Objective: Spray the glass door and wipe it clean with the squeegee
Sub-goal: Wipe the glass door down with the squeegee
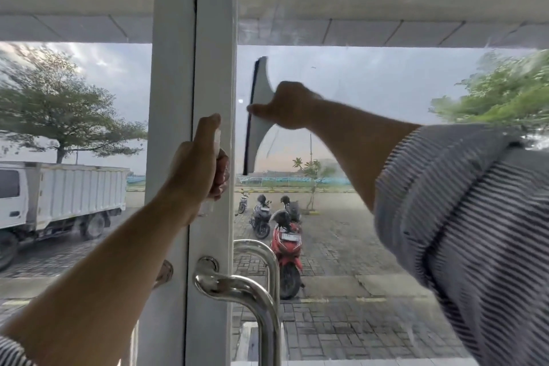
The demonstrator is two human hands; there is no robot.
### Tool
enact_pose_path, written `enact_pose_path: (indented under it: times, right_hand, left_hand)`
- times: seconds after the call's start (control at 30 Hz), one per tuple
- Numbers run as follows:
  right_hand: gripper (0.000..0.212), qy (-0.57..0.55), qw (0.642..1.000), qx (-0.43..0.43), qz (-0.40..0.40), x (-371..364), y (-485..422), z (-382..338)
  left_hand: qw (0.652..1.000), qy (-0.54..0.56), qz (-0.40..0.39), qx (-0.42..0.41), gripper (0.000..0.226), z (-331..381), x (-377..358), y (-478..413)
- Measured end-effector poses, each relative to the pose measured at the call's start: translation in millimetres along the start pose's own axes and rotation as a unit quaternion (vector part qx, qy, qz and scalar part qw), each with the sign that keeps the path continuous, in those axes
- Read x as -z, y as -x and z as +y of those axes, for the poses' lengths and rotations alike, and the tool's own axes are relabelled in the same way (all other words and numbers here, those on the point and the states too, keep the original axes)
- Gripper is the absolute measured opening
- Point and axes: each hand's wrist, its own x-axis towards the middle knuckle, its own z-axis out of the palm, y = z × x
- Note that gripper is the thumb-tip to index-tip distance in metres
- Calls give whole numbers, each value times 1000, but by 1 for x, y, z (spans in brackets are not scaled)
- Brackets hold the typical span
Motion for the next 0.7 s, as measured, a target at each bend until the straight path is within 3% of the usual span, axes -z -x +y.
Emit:
enact_pose_path:
  times: [0.27, 0.47, 0.7]
  right_hand:
    - [53, 82, 997, 8, -1, -4, 1, -5]
    - [69, 142, 990, -20, -4, 21, 22, 54]
    - [56, 169, 985, -42, -18, 49, 45, 125]
  left_hand:
    - [1000, -14, 2, 13, 67, -15, -24, -6]
    - [999, -4, 8, 33, 68, -18, -74, -5]
    - [999, 16, 4, 34, 64, 1, -146, 4]
